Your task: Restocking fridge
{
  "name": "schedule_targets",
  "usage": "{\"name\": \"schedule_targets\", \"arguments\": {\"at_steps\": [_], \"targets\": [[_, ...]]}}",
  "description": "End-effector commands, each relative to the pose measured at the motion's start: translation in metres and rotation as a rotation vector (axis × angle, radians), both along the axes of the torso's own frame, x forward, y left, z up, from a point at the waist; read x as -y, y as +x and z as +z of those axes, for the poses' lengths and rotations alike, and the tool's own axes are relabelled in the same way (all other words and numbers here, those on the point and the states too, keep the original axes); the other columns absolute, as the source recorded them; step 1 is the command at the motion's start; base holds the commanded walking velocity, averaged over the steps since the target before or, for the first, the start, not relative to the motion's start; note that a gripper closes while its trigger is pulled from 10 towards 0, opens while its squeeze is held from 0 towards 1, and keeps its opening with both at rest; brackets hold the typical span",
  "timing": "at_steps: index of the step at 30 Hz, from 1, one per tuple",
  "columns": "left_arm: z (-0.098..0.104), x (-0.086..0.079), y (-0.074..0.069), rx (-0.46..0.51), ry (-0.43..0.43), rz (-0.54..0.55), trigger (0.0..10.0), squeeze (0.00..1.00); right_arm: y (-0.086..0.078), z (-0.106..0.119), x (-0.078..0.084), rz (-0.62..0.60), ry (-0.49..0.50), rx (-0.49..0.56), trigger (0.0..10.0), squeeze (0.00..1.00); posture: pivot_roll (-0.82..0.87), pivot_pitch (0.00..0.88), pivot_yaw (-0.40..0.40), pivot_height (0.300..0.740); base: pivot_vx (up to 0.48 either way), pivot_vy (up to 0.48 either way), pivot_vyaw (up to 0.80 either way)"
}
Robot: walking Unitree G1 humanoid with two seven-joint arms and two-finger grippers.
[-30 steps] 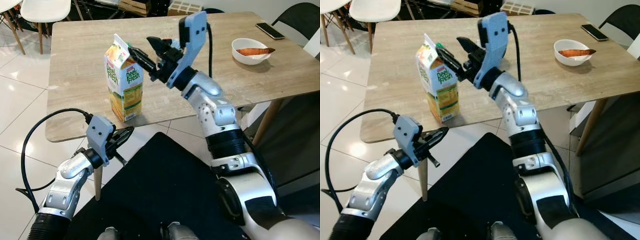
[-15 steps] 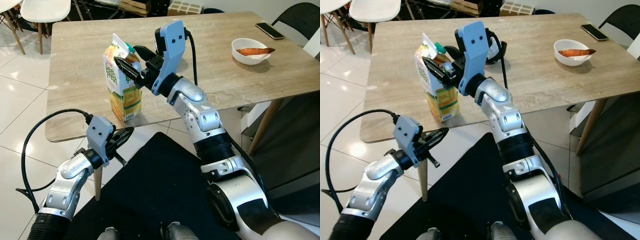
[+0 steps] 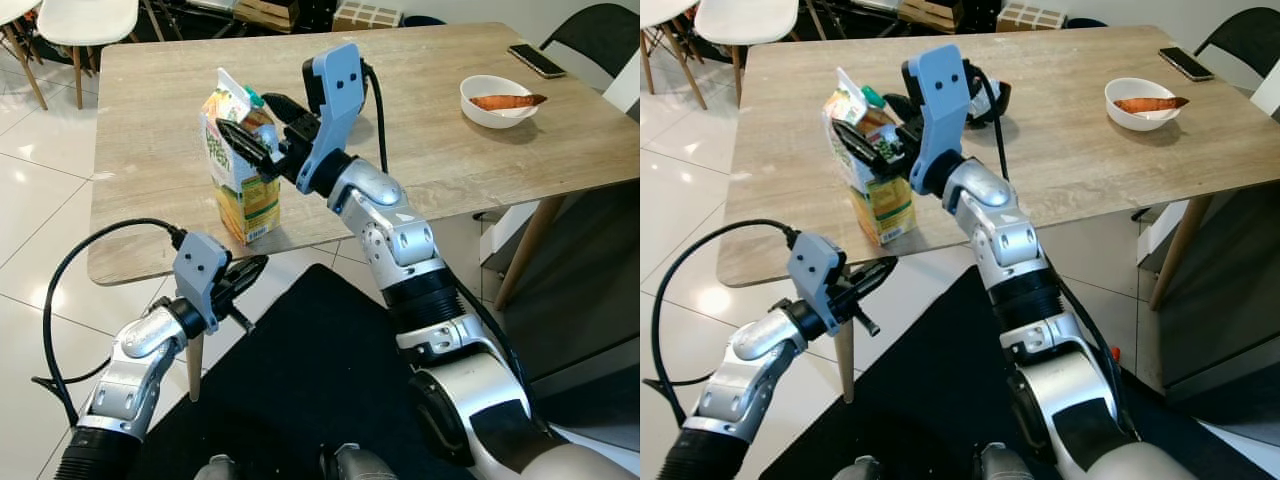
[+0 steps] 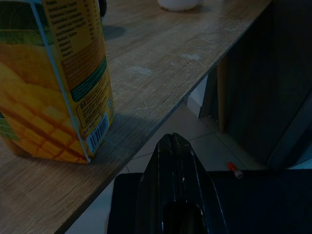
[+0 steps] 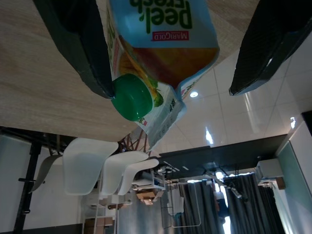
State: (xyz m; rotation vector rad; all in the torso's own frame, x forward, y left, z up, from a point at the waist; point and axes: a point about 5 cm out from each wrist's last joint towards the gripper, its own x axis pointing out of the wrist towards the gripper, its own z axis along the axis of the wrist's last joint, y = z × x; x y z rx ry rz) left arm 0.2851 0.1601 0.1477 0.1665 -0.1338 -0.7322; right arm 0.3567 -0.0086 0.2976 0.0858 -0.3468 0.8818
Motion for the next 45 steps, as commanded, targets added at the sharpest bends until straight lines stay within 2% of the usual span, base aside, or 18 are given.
{"name": "schedule_targets", "arguments": {"at_steps": [1,2,19,29,34,45], "targets": [[-0.008,0.003,-0.002,-0.032,0.014,-0.013,10.0,0.00,0.002,-0.007,-0.001,-0.005,-0.017,-0.021,10.0,0.19,-0.08,0.160,-0.031,0.740,0.000,0.000,0.00],[-0.008,0.003,-0.002,-0.032,0.014,-0.013,10.0,0.00,0.003,-0.005,-0.002,-0.008,-0.015,-0.018,10.0,0.00,-0.08,0.159,-0.031,0.740,0.000,0.000,0.00],[-0.008,0.001,-0.002,-0.028,0.020,-0.008,10.0,0.00,0.011,0.023,-0.005,-0.026,0.004,0.043,10.0,0.00,-0.07,0.143,-0.036,0.740,0.000,0.000,0.00],[-0.008,0.001,-0.001,-0.026,0.023,-0.010,10.0,0.00,0.013,0.022,-0.011,-0.004,-0.029,0.049,10.0,0.00,-0.07,0.128,-0.034,0.740,0.000,0.000,0.00],[-0.008,0.002,-0.001,-0.025,0.026,-0.014,10.0,0.00,0.015,0.020,-0.016,-0.004,-0.076,0.039,10.0,0.00,-0.08,0.123,-0.035,0.740,0.000,0.000,0.00],[-0.008,0.000,-0.001,-0.027,0.033,-0.010,10.0,0.00,0.017,0.013,-0.016,0.012,-0.130,-0.003,10.0,0.00,-0.07,0.124,-0.036,0.740,0.000,0.000,0.00]]}}
